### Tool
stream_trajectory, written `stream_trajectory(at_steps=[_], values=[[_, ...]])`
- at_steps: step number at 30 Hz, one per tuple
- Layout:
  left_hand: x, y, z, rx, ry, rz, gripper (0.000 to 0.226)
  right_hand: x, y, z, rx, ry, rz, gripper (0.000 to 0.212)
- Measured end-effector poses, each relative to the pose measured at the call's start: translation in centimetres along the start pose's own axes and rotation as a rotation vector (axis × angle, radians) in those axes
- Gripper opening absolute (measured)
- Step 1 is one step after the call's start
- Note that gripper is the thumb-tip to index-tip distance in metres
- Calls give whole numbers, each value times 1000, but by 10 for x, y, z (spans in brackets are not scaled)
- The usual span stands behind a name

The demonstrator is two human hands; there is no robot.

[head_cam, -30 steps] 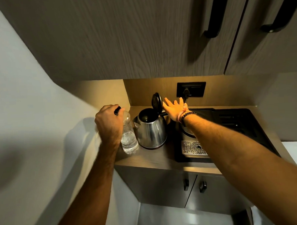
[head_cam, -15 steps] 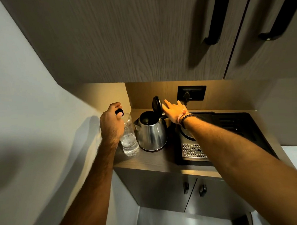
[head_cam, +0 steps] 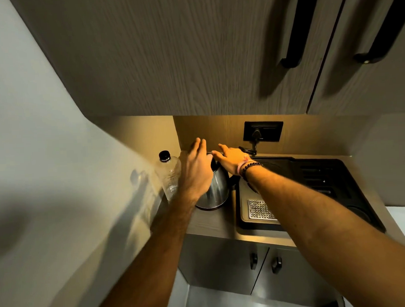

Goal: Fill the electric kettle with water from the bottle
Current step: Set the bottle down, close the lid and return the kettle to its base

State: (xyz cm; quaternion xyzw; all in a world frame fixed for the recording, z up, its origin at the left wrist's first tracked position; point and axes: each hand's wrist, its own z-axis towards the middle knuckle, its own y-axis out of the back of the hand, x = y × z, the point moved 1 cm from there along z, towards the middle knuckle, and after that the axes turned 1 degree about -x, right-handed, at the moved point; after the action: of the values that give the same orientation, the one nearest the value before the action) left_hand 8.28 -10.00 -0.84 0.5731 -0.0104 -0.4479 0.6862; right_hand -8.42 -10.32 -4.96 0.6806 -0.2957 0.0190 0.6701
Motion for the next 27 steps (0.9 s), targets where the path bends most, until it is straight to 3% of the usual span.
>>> stream_trajectory(at_steps=[5,11,18,27], values=[[23,-51,8,313,206,145,99,-22,18,-4,-40,-27,-40,65],[32,-60,10,340,230,241,128,-33,24,-8,-40,-10,-41,64],[39,-65,11,354,213,238,119,-22,10,-8,55,85,21,58],[39,-76,12,198,323,187,108,-19,14,1,47,175,60,37]])
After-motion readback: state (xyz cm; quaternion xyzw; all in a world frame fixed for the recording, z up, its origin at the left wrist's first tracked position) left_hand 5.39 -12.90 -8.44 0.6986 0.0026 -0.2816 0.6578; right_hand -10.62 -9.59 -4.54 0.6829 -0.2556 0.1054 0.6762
